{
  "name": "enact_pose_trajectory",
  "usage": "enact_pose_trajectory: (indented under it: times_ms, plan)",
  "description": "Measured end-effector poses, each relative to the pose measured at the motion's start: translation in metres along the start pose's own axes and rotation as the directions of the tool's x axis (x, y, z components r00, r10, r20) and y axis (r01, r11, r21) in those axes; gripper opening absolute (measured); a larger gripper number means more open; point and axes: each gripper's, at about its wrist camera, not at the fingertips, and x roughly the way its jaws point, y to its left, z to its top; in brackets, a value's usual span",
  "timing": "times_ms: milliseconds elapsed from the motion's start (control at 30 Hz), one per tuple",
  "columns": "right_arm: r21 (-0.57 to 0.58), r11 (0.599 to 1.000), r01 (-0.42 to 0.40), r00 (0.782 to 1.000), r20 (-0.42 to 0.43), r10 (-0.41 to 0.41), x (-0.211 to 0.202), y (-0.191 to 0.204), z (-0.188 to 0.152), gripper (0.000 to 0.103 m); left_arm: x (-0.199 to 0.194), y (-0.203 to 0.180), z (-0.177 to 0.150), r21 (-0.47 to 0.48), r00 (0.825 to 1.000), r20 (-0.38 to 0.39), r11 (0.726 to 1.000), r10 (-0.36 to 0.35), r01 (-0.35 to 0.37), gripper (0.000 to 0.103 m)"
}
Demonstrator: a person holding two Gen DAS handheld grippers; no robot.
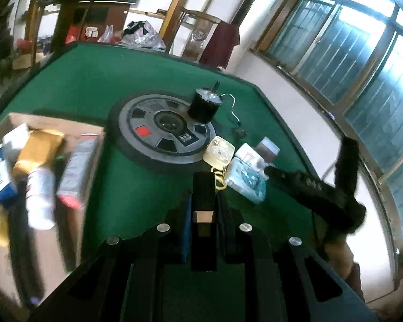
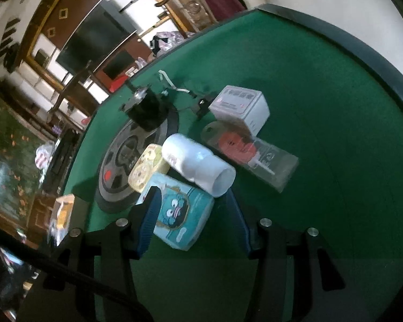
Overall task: Organize objects
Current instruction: 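Grasp the black marker on the weight plate with the left gripper while the right grasps the white bottle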
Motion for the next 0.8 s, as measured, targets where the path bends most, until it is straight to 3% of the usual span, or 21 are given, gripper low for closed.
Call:
enact_pose_trajectory:
  times_ms: [67,233,433,633,800]
  plan:
    - [-0.008,1.0,0.015,1.0,0.004,-0.015,-0.001,0.002,0.007,0.049,-0.01,0.007,-0.001,-0.011,1.0,0.009,1.0,-0.01,0.01,0.014]
    - [-0.185,0.978,0.092,0.994,-0.04,-0.101,0.016,0.029,0.027,0.05,-0.029,0.027,-0.012,-0.063,0.999,0.03,0.998,-0.012,0.014,0.014]
    - [-0.395,0.895,0.207,0.966,-0.062,-0.251,0.048,0.055,0.034,0.045,-0.039,0.048,-0.019,-0.077,0.998,0.047,0.997,0.03,-0.026,0.014]
    - [-0.473,0.854,0.219,0.971,0.015,-0.24,0.032,0.075,0.041,0.045,-0.04,0.06,-0.017,-0.062,0.997,0.068,0.998,0.033,-0.029,0.014]
    - [-0.598,0.769,0.224,0.951,-0.039,-0.307,0.063,0.089,0.035,0.045,-0.035,0.072,-0.019,-0.081,0.998,0.056,0.997,0.021,-0.016,0.014]
